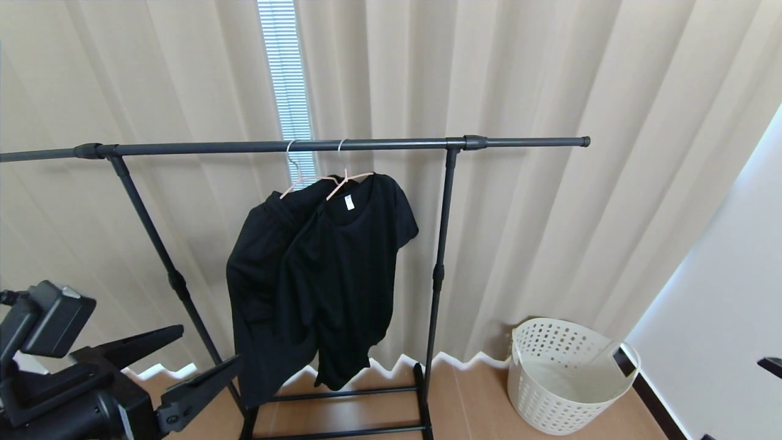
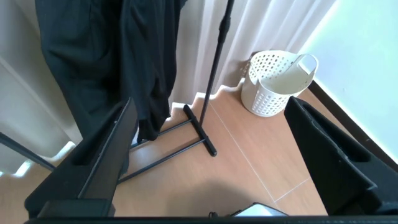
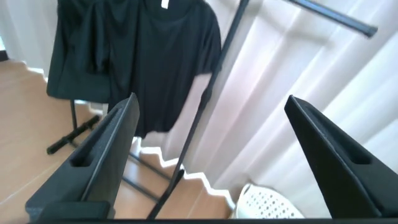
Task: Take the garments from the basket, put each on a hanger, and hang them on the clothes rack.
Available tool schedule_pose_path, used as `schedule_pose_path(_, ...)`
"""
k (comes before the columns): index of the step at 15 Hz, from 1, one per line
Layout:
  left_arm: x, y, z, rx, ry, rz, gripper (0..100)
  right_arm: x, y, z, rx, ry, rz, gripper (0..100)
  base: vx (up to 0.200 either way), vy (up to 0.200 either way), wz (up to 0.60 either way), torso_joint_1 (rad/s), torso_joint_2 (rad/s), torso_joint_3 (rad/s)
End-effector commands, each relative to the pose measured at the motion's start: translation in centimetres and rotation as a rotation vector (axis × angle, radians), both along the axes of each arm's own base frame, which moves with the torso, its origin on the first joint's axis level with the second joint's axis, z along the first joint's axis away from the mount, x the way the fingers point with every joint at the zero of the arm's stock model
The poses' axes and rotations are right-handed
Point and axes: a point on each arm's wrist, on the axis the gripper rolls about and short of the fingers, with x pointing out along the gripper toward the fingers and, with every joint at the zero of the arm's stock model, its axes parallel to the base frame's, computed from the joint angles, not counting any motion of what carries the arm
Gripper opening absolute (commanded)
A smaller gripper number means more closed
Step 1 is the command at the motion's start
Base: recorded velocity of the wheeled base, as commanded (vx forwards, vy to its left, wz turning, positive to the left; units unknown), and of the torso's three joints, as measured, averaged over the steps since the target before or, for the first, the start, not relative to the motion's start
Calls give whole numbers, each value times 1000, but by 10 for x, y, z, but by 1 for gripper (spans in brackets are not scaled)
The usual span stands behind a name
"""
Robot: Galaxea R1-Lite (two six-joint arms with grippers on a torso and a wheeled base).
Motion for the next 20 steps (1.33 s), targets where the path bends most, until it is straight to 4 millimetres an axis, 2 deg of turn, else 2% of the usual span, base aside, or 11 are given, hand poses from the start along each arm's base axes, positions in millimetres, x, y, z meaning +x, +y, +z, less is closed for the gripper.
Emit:
schedule_pose_path(1,-26,8,-7,-18,-40,-3,100,-31,-9,-25,6,-37,-98,100,0,0,0,0,0,0)
schedule_pose_path(6,-44,14,-33,2,23,7,100,-43,-14,-35,133,-49,-163,100,0,0,0,0,0,0)
schedule_pose_path(11,-55,19,-38,5,47,27,100,-46,-14,-47,135,37,-155,100,0,0,0,0,0,0)
schedule_pose_path(14,-64,22,-44,24,95,28,100,-46,-14,-47,132,52,-139,100,0,0,0,0,0,0)
schedule_pose_path(18,-103,33,-64,36,135,19,100,-47,-15,-47,135,41,-124,100,0,0,0,0,0,0)
schedule_pose_path(20,-103,35,-63,31,111,96,100,-47,-15,-48,135,41,-123,100,0,0,0,0,0,0)
